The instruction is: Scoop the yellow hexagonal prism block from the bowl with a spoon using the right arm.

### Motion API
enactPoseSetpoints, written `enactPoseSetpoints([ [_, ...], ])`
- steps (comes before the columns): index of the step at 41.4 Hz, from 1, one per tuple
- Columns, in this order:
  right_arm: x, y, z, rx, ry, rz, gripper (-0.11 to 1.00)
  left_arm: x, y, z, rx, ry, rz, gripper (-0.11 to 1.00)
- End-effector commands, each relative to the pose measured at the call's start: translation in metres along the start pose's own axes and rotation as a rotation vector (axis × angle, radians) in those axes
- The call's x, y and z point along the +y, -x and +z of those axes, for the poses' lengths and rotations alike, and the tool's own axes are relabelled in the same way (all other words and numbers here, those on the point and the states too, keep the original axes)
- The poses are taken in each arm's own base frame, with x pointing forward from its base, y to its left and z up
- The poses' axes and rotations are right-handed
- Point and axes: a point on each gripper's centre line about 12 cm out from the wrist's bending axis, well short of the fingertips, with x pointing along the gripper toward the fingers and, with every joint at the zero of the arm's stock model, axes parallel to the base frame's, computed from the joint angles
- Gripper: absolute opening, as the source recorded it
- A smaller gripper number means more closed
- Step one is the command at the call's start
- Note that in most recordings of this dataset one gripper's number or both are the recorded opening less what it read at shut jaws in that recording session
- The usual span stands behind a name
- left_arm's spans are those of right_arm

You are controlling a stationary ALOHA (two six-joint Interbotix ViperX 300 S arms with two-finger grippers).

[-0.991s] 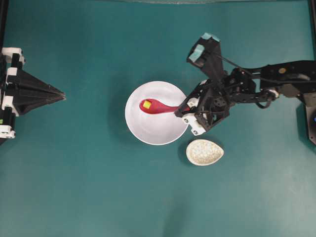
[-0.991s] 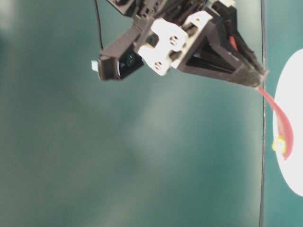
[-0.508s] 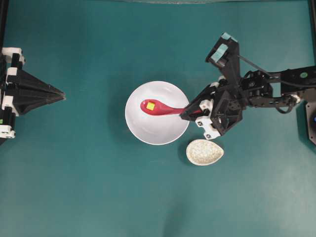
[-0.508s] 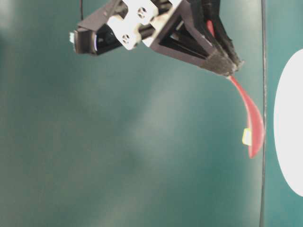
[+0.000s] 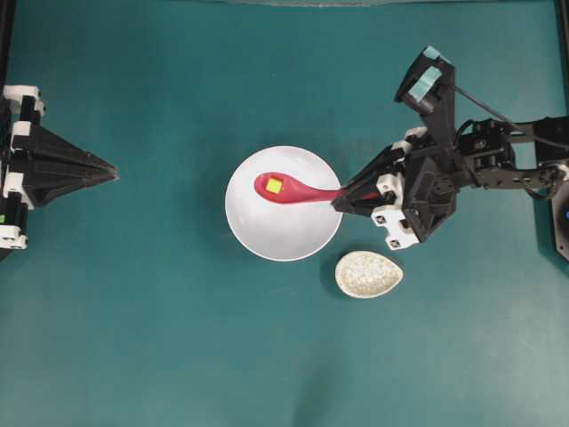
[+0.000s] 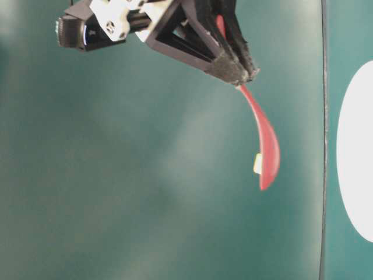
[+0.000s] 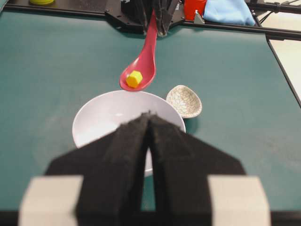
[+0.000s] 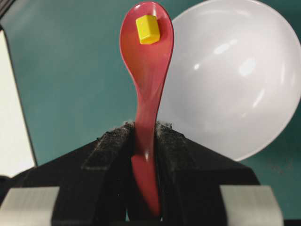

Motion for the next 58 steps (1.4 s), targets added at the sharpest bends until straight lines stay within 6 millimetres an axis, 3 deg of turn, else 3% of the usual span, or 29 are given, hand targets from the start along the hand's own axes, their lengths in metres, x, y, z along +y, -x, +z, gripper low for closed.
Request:
enactPoseSetpoints([
  [1, 0.0081, 0.0083, 0.0073, -0.030, 0.020, 0.027, 0.21, -0.0007, -0.0004, 0.0088, -0.028, -0.002, -0.002, 0.01],
  [58, 0.0125, 0.0127, 0.0143, -0.057, 0.053, 0.039, 0.21, -0.0004, 0.0007, 0.0096, -0.031, -0.006, -0.001, 0.01],
])
